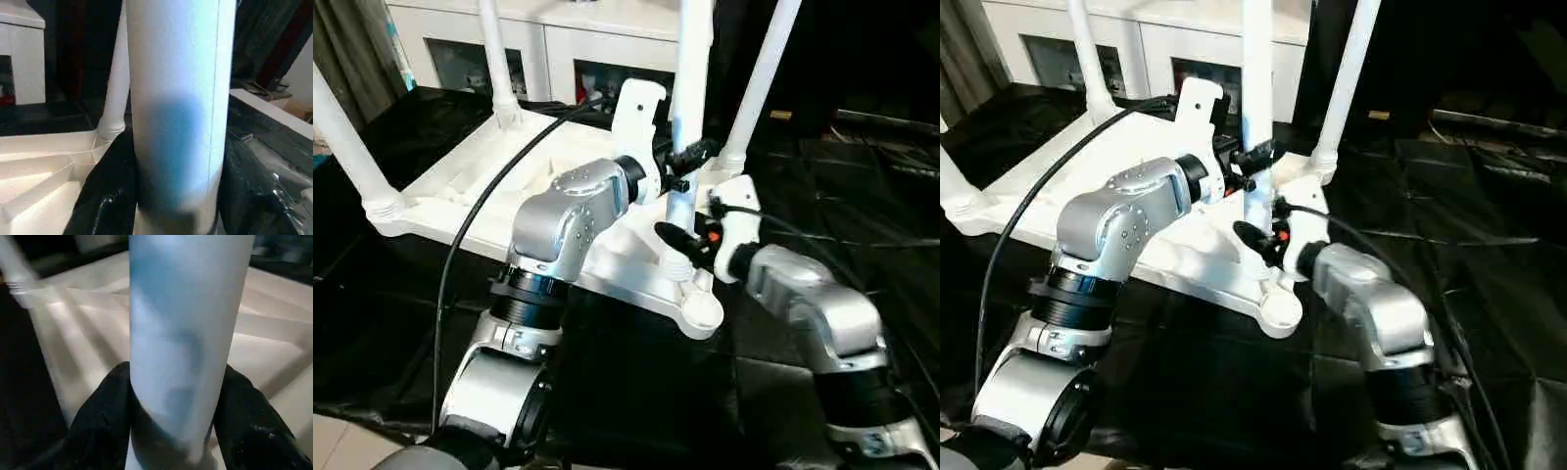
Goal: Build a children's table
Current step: Pick table leg
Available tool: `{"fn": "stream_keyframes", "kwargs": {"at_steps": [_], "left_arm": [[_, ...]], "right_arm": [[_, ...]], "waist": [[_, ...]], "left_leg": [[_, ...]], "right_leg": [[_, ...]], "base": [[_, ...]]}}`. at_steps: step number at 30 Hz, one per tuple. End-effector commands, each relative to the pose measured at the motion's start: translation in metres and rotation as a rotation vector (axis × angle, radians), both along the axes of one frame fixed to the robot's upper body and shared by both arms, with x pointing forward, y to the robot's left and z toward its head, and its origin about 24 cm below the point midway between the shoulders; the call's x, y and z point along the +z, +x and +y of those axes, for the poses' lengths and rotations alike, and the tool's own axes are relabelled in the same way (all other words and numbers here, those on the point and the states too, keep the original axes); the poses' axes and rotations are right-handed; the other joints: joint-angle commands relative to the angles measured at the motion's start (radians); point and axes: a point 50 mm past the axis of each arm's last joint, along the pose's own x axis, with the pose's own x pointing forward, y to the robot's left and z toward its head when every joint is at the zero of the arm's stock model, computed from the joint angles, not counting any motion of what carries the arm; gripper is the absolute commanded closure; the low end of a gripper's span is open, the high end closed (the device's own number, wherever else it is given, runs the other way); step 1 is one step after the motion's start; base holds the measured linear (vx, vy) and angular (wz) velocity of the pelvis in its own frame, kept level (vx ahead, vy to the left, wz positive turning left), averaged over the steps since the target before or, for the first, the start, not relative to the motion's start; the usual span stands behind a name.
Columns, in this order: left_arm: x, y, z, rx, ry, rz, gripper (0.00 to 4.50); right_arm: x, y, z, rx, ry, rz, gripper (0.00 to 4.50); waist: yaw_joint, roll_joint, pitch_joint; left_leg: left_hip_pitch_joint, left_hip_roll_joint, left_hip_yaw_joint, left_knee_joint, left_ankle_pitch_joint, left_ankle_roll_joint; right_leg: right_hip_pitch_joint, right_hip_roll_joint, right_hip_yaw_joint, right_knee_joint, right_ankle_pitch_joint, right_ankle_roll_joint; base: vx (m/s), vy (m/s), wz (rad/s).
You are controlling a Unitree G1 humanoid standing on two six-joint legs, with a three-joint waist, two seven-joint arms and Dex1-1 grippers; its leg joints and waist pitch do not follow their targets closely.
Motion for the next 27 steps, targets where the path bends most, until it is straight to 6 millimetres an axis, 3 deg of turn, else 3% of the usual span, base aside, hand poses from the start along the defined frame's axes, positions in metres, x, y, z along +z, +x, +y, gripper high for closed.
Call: {"fn": "stream_keyframes", "kwargs": {"at_steps": [1,2,6,9,17,18,22,23,27], "left_arm": [[0.002,-0.003,0.004,-0.097,-0.073,0.045,1.93],[0.003,-0.006,0.006,-0.159,-0.123,0.063,1.61],[0.004,-0.016,0.007,-0.306,-0.209,0.105,1.39],[0.001,-0.030,0.011,-0.469,-0.237,0.102,1.28],[0.004,-0.046,0.018,-0.646,-0.337,0.098,1.28],[0.003,-0.051,0.018,-0.682,-0.335,0.111,1.55],[0.002,-0.051,0.018,-0.674,-0.314,0.108,1.74],[0.001,-0.050,0.018,-0.665,-0.312,0.104,1.99],[0.001,-0.046,0.019,-0.643,-0.309,0.108,2.19]], "right_arm": [[0.014,-0.013,0.001,0.157,0.062,-0.075,2.62],[0.015,-0.019,-0.002,0.211,0.093,-0.070,2.63],[0.019,-0.025,-0.007,0.280,0.151,-0.069,2.63],[0.024,-0.030,-0.014,0.335,0.214,-0.071,2.63],[0.029,-0.040,-0.023,0.432,0.242,-0.058,2.63],[0.027,-0.043,-0.024,0.456,0.229,-0.041,2.63],[0.026,-0.045,-0.025,0.471,0.224,-0.028,2.63],[0.026,-0.046,-0.025,0.479,0.214,-0.022,2.63],[0.024,-0.047,-0.026,0.492,0.197,-0.010,2.63]], "waist": [[0.003,-0.012,-0.080],[0.006,-0.015,-0.080],[0.007,-0.015,-0.077],[0.006,-0.011,-0.076],[0.012,-0.012,-0.077],[0.013,-0.013,-0.077],[0.012,-0.015,-0.075],[0.012,-0.016,-0.075],[0.013,-0.017,-0.077]], "left_leg": [[0.010,0.028,-0.013,-0.062,-0.069,0.033],[0.010,0.028,-0.012,-0.060,-0.068,0.040],[0.011,0.031,-0.013,-0.062,-0.098,0.045],[0.014,0.033,-0.014,-0.064,-0.106,0.035],[0.016,0.035,-0.013,-0.064,-0.095,0.033],[0.015,0.035,-0.013,-0.064,-0.094,0.032],[0.014,0.034,-0.014,-0.065,-0.113,0.021],[0.015,0.034,-0.014,-0.065,-0.114,0.018],[0.014,0.034,-0.015,-0.065,-0.104,0.016]], "right_leg": [[0.061,-0.048,0.044,-0.057,-0.073,-0.195],[0.062,-0.050,0.044,-0.056,-0.067,-0.203],[0.058,-0.053,0.041,-0.061,-0.127,-0.226],[0.055,-0.052,0.042,-0.063,-0.161,-0.217],[0.054,-0.050,0.043,-0.059,-0.136,-0.223],[0.056,-0.050,0.042,-0.058,-0.138,-0.221],[0.054,-0.052,0.043,-0.067,-0.204,-0.192],[0.054,-0.052,0.043,-0.068,-0.209,-0.189],[0.055,-0.051,0.043,-0.066,-0.195,-0.181]], "base": [[0.000,0.000,0.00],[0.000,0.000,0.00],[0.000,0.000,0.00],[0.000,0.000,0.00],[0.000,0.000,0.00],[0.000,0.000,0.00],[0.000,0.000,0.00],[0.000,0.000,0.00],[0.000,0.000,0.00]]}}
